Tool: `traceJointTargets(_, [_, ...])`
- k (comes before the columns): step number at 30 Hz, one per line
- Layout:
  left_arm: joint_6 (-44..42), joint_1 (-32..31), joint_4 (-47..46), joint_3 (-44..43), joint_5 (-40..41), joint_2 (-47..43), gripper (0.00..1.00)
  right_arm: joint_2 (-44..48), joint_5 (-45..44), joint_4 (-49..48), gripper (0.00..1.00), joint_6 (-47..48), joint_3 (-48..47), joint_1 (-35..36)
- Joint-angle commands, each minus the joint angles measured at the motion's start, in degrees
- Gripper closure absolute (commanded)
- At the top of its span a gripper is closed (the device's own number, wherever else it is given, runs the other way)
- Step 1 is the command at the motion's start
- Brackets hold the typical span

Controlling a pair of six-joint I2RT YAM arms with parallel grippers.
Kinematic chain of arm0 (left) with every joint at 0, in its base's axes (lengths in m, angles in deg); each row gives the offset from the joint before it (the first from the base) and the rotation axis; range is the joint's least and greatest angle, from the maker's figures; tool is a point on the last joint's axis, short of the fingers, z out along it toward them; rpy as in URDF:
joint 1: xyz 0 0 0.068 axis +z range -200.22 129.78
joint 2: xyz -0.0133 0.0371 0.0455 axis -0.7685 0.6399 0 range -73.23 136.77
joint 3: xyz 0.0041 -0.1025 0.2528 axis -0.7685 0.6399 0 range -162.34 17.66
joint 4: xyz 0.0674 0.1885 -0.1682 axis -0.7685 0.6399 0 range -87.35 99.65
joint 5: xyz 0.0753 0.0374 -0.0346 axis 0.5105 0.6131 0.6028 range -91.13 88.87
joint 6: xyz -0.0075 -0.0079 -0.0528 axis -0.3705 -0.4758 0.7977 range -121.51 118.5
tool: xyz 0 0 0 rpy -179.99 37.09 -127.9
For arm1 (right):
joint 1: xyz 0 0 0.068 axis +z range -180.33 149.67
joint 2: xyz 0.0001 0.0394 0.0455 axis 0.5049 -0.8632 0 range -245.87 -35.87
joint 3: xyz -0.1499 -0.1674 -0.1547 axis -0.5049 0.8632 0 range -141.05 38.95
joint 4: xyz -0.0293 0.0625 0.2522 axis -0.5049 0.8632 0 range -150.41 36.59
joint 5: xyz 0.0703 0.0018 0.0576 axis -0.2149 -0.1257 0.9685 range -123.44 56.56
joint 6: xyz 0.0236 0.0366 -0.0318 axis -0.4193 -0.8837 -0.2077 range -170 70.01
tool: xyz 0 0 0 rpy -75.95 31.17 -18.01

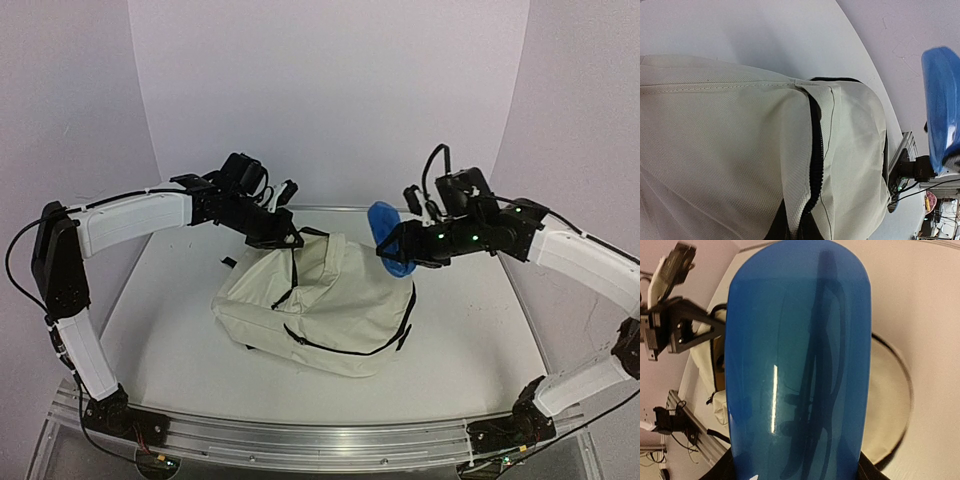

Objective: Pack the student bag
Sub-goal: Pick up the personal item from the center of the board, then place the personal item in the student bag.

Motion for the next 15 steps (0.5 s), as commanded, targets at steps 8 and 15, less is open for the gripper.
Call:
traceJointTargets(8, [0.7, 0.7, -4.0, -1.7, -0.7, -1.5, 1.00, -16.2, 2.1, 1.0, 0.51, -1.6, -10.2, 12.8])
traceJointTargets(15, [-0.3, 0.7, -2.4, -2.6, -0.8, -1.4, 1.00, -23.5, 3.6, -0.4, 0.51, -2.5, -14.4, 13.5])
